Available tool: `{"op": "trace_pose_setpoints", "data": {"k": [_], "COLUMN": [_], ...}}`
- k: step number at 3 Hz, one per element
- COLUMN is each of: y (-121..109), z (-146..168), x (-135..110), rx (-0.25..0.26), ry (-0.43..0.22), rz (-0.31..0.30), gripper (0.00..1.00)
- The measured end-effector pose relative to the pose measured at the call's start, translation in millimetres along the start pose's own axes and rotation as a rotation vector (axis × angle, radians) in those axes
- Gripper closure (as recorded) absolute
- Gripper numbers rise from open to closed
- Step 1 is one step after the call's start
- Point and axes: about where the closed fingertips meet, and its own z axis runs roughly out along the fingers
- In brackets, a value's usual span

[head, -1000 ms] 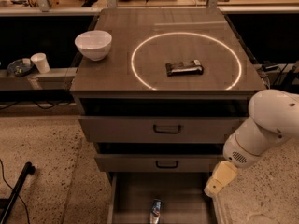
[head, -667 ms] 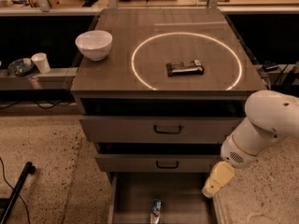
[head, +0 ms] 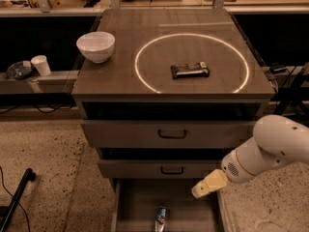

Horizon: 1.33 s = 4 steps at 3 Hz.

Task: Pick redbull can from bottom drawer and place on counter

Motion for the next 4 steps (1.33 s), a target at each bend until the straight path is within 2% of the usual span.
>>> {"op": "trace_pose_setpoints", "data": {"k": [1, 2, 3, 4], "y": [-2.3, -3.7, 0.7, -1.0], "z": [10.2, 10.4, 21.1, 56.4], "x": [-9.3, -12.1, -13.6, -7.6], "rx": [-0.011, -0.008, 0.040, 0.137], "ry": [-0.094, -0.111, -0.072, -0.010], "rz": [0.138, 0.142, 0.137, 0.114], "gripper": [0.00, 0.00, 0.00, 0.00]}}
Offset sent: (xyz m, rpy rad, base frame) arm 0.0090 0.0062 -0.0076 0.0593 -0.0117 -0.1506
